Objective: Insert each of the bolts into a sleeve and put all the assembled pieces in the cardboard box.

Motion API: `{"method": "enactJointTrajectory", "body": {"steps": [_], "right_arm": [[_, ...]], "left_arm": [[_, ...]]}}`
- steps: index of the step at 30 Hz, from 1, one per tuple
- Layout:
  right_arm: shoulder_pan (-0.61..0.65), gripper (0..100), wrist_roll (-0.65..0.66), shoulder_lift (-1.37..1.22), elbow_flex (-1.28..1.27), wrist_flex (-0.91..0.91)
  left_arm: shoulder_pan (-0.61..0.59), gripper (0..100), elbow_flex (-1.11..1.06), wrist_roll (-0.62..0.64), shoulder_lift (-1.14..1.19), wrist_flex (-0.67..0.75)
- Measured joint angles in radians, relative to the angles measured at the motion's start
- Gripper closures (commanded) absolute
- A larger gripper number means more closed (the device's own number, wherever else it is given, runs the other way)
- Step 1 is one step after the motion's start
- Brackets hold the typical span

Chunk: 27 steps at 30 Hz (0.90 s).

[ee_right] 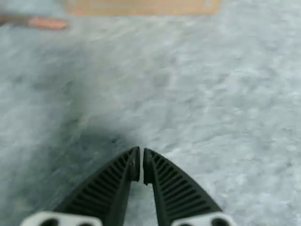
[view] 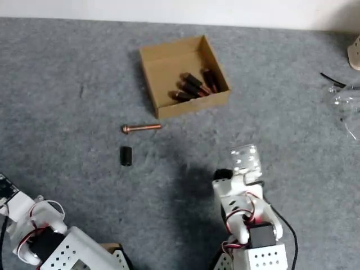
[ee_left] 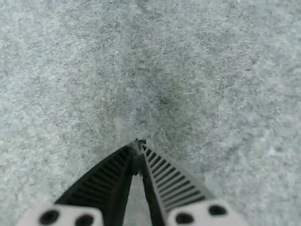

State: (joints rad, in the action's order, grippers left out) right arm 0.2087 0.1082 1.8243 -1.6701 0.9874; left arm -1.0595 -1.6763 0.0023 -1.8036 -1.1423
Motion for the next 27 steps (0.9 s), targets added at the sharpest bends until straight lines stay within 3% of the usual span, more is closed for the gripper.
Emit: {"method": "enactJointTrajectory", "body": {"steps": [6, 11, 16, 27], "right_arm": [[-0.009, 98.9, 0.087, 0.000, 0.000, -0.049], [0.006, 95.3, 0.204, 0.000, 0.002, -0.141], [0.138, 91.5, 0.213, -0.052, 0.078, -0.147], [0.215, 91.5, 0.218, -0.733, 0.509, -0.147]], "left_arm": [[0.000, 99, 0.000, -0.224, 0.000, 0.000], [0.000, 99, 0.000, -0.218, 0.000, 0.000], [0.000, 99, 0.000, -0.218, 0.000, 0.000], [0.000, 99, 0.000, -0.218, 0.000, 0.000]]}}
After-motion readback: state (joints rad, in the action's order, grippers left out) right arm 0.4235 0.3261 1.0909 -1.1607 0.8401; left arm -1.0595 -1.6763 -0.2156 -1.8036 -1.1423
